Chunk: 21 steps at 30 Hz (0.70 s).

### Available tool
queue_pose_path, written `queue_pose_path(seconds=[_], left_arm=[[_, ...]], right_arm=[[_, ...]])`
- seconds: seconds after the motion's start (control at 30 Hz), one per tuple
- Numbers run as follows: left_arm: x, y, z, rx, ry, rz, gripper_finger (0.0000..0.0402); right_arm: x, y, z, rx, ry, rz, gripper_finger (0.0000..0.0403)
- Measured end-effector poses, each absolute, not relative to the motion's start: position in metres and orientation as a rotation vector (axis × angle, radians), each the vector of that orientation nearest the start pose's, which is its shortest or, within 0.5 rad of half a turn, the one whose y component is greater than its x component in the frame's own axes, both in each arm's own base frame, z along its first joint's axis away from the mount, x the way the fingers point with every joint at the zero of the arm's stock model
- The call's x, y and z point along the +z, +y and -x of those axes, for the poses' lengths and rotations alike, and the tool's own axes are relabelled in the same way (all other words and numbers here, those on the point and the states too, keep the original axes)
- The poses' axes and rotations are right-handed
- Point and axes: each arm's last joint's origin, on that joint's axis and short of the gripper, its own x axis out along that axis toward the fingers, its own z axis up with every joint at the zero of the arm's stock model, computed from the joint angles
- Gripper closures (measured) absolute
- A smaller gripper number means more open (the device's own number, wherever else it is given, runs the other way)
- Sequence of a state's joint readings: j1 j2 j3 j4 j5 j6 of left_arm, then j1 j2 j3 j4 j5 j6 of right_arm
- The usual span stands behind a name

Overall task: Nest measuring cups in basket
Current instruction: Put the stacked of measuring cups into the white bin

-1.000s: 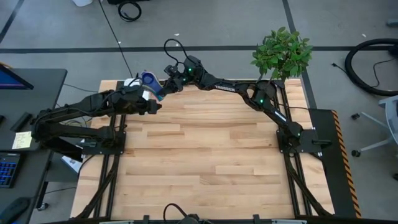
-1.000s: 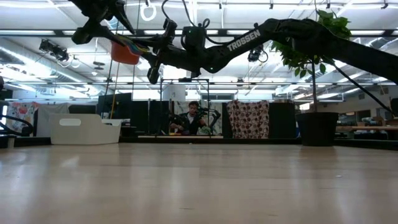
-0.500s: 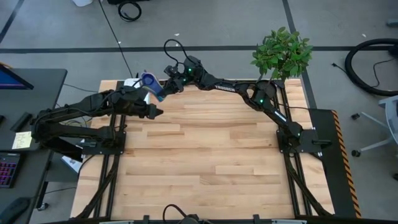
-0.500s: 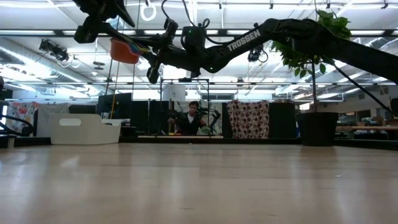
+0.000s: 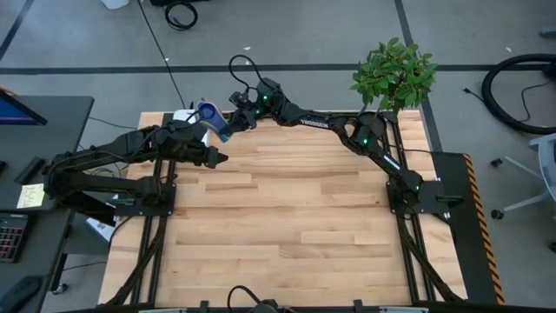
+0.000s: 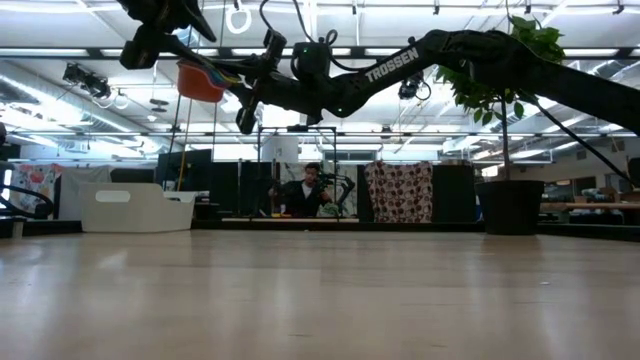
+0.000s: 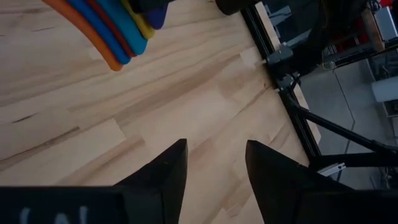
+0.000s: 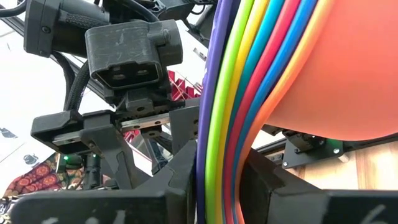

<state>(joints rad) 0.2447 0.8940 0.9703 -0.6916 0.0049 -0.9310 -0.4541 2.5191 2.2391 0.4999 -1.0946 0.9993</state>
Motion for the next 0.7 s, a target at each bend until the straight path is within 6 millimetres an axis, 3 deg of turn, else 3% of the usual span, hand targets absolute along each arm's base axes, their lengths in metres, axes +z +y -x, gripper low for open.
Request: queue_pose_path(seconds=[0.27,0.7], left_arm=[[0.3317,0.0420,-0.1689,0.496,0.468,0.946,0.0256],[0.3315,0.0429,-0.1688,0.521,0.459,0.939,0.0185]], right_arm=[[0.2651,-0.2250,-0.5195,0.654,0.170,-0.806,0.0316],[0.2651,-0.2250,-0.5195,0.654,0.168,-0.799,0.0316]])
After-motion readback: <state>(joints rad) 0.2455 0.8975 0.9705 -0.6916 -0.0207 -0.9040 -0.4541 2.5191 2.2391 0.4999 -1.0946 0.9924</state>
